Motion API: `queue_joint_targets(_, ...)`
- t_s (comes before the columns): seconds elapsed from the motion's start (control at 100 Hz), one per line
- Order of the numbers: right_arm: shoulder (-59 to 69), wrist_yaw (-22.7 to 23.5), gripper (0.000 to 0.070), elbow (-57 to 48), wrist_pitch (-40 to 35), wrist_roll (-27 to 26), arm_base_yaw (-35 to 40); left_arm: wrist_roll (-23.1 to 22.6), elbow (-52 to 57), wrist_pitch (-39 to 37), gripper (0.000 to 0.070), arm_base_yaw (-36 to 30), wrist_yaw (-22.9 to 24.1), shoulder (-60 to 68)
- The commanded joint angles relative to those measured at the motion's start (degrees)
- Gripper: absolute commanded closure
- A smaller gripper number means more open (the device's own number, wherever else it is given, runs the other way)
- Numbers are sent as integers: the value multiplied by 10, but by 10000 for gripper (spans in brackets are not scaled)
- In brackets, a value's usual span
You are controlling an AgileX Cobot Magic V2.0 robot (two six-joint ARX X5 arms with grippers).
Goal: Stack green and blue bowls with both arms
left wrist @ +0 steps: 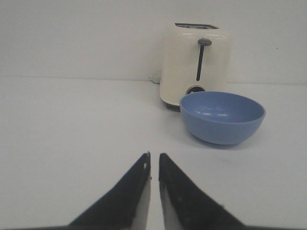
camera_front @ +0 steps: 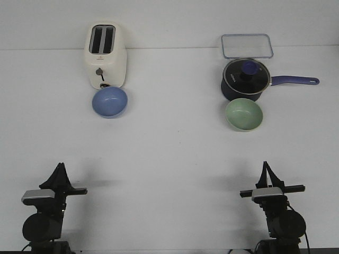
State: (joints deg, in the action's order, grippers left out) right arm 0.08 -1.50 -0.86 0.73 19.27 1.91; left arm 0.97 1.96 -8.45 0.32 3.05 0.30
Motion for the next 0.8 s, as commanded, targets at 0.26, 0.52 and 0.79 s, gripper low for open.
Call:
queue_joint_targets(0.26,0,0,700,1,9,1,0,-3,-11,-6,685,0,-1,-1)
queue_joint_targets(0.52,0,0,700,1,9,1,0,-3,-11,-6,685,0,-1,-1)
queue_joint_targets(0.79,0,5,700,1,11,-28,1,-3,-11,-6,685,0,-1,-1)
